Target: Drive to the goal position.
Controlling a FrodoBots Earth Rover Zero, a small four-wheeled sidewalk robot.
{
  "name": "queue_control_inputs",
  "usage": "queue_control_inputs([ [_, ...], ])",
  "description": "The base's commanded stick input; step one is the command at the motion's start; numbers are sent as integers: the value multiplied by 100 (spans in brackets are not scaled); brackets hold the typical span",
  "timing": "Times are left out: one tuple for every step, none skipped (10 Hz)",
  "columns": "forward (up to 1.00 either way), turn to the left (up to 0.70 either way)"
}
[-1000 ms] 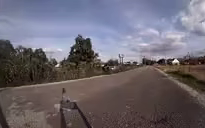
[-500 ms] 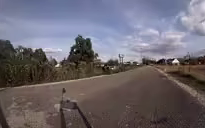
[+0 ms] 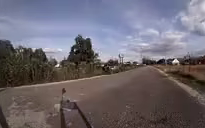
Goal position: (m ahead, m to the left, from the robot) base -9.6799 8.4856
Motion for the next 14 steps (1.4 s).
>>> queue_control_inputs([
  [2, 0],
  [4, 0],
  [4, 0],
  [4, 0],
  [4, 0],
  [4, 0],
  [1, 0],
  [0, 0],
  [0, 0],
  [2, 0],
  [4, 0],
  [4, 0],
  [4, 0],
  [4, 0],
])
